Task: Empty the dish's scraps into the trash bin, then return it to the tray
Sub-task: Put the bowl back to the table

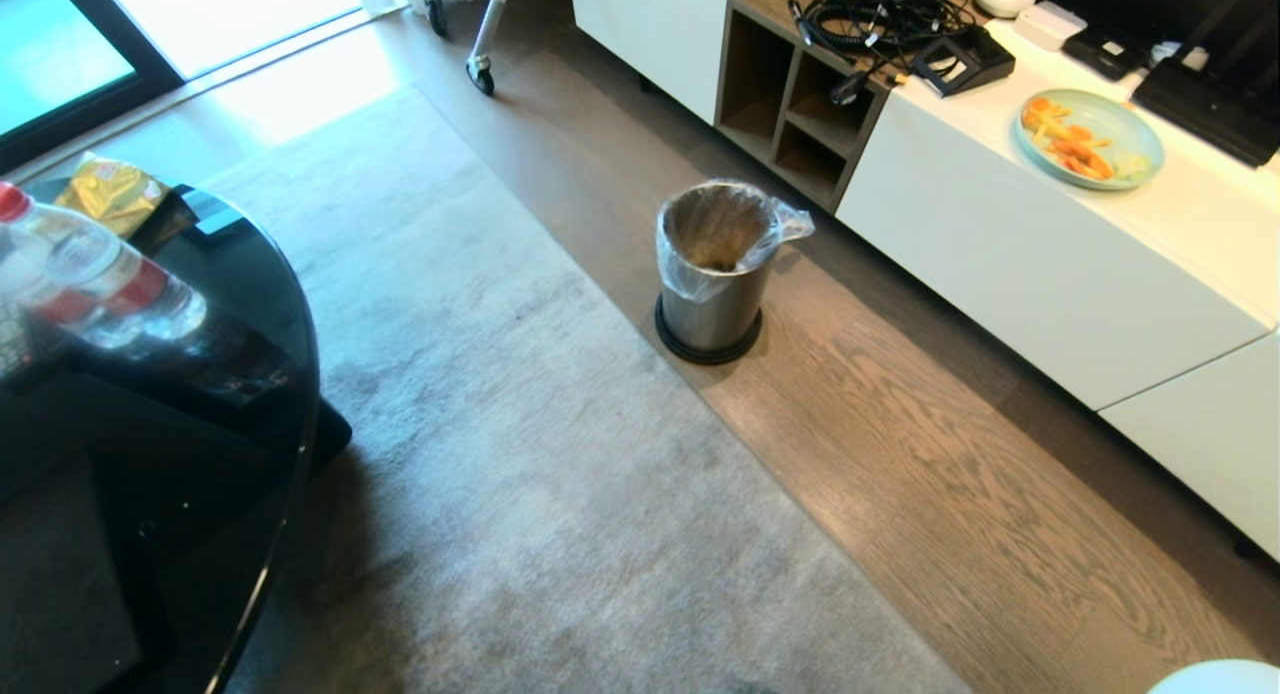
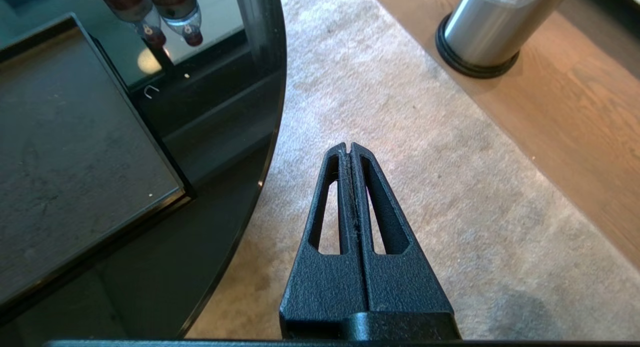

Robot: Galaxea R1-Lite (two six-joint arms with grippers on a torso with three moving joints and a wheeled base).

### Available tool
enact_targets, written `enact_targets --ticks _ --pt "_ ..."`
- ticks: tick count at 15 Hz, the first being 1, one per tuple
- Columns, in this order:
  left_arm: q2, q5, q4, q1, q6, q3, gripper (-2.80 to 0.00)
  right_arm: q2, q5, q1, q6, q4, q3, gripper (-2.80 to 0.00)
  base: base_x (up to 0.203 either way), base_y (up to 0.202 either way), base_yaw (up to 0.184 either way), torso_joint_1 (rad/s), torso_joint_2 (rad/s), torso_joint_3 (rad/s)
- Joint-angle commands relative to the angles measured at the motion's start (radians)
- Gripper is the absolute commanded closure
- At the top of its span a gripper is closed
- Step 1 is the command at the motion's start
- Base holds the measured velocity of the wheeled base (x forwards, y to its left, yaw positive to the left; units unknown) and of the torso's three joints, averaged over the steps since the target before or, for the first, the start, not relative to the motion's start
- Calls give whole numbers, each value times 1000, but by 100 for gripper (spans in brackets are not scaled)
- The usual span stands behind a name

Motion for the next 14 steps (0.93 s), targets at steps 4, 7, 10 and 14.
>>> enact_targets --ticks 4,7,10,14 --pt "0 0 0 0 -1 0 0 2 0 0 -1 -1 0 0 0 0 0 2 2 206" --pt "0 0 0 0 -3 0 0 2 2 0 1 -1 0 0 0 0 0 3 3 203" --pt "0 0 0 0 -3 0 0 2 2 0 1 0 0 0 0 0 0 1 1 207" --pt "0 0 0 0 -1 0 0 2 2 0 1 -1 0 0 0 0 0 4 4 203"
